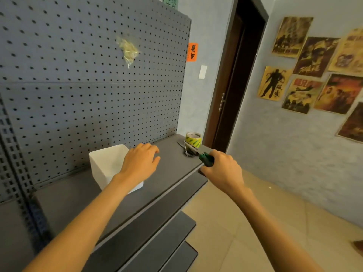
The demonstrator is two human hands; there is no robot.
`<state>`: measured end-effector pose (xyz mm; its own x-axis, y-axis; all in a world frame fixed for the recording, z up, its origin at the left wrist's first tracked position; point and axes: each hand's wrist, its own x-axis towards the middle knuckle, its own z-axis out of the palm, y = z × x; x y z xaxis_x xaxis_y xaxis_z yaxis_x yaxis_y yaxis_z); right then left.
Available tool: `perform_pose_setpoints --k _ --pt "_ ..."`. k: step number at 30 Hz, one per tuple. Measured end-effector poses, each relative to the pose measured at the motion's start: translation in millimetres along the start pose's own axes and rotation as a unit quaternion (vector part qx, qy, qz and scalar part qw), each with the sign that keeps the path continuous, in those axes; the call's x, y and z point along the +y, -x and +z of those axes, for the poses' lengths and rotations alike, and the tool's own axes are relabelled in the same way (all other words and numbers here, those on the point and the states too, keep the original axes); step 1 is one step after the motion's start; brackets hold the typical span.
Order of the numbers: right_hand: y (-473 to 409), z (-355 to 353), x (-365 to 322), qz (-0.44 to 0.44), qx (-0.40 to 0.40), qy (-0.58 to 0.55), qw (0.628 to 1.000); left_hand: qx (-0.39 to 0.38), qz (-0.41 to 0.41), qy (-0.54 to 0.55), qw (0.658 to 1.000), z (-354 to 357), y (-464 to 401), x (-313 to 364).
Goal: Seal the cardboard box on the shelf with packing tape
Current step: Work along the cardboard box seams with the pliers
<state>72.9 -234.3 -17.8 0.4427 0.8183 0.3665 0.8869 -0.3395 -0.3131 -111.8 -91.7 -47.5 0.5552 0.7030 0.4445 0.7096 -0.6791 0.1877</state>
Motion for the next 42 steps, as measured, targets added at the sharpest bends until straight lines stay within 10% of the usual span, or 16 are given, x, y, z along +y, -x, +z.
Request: perform_pose_setpoints --k 16,42 --pt "-101.4 105.9 -91.8 -0.185 -0.111 -0.132 0.968 0.012 -0.226 -0.117 0.967 -32.7 15.7 -122.5" --pt "-55.6 101.3 -135.7 -0.423 -0.187 -0.184 0.867 0.021 -0.42 -0.215 0.882 -74.1 141.3 -32.8"
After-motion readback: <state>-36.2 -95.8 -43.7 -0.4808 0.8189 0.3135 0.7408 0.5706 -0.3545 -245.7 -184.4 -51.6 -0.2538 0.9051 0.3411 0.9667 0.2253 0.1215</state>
